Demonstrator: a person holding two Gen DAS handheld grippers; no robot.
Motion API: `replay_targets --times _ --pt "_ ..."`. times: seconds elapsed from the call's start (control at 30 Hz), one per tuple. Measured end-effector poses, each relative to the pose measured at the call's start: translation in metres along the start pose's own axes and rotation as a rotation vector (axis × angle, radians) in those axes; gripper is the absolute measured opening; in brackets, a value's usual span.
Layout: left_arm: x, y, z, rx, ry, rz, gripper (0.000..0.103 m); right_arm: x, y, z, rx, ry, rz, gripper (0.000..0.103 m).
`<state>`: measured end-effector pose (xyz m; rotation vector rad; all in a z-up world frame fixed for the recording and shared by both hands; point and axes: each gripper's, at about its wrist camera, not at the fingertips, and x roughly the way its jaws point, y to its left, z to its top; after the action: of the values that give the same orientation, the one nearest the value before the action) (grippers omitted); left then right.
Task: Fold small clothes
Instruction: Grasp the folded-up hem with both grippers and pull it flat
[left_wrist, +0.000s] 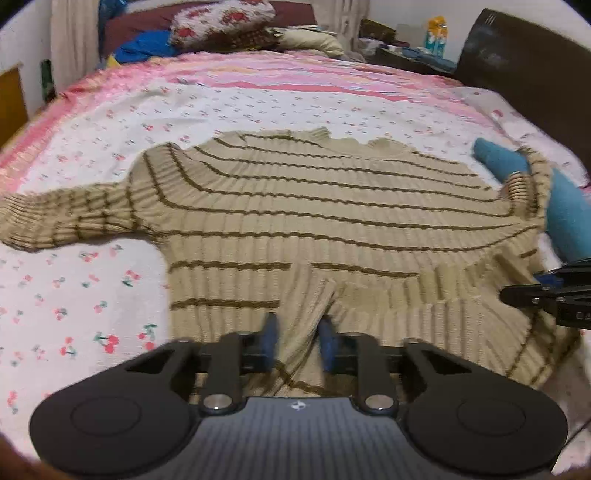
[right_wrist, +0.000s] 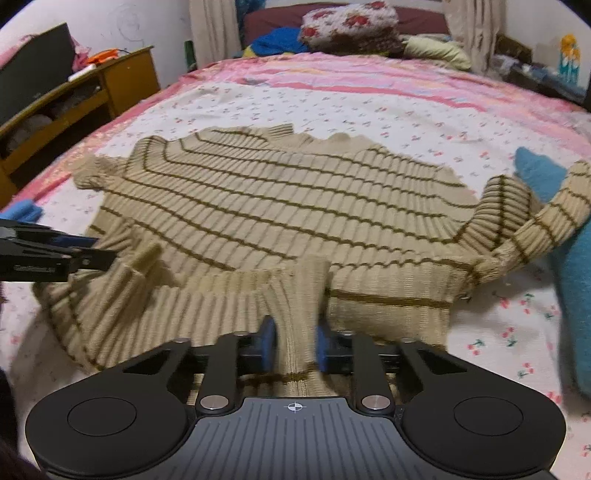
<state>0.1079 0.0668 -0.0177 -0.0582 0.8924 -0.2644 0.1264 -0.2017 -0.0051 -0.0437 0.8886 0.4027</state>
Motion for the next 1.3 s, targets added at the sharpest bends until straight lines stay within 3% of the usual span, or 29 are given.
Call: replay_targets --times 0.07,0.23,0.37,0.5,0.6,0.77,0.93,1.07,1.17,1.3 --pt "-0.004 0.004 0.001 -0.006 0.001 -0.029 0.015 -0.006 0.0 0.001 0.003 -0.006 0.026 0.008" --pt "-0.028 0.011 -0.007 -0.03 -0.019 -0.099 0.014 -0.035 0.005 -0.002 -0.007 -0.038 0.094 0.007" --pt "-0.06 0.013 -0.027 -0.027 -0.023 -0.19 0.014 -0.079 0.014 -0.016 -0.066 -0.065 0.193 0.006" --pt "-0.095 0.013 -0.056 -0.023 -0.018 -0.226 0.014 -0.116 0.024 -0.041 -0.156 -0.047 0.258 0.006" --pt "-0.115 0.014 -0.079 -0.01 -0.003 -0.205 0.014 -0.127 0.033 -0.062 -0.254 0.029 0.268 0.006" --pt "-0.136 0.025 -0.106 -0.04 0.031 -0.157 0.014 -0.129 0.048 -0.086 -0.413 0.149 0.204 0.009" --pt "-0.16 0.029 -0.12 -0.039 0.024 -0.117 0.015 -0.145 0.059 -0.093 -0.53 0.179 0.171 0.013" --pt "-0.171 0.023 -0.114 -0.017 -0.028 -0.089 0.017 -0.155 0.062 -0.086 -0.533 0.143 0.17 0.014" --pt "-0.162 0.01 -0.102 -0.002 -0.067 -0.126 0.024 -0.154 0.068 -0.077 -0.468 0.064 0.191 0.018" --pt "-0.125 -0.017 -0.092 0.019 -0.041 -0.166 0.029 -0.114 0.071 -0.071 -0.32 0.05 0.16 0.02"
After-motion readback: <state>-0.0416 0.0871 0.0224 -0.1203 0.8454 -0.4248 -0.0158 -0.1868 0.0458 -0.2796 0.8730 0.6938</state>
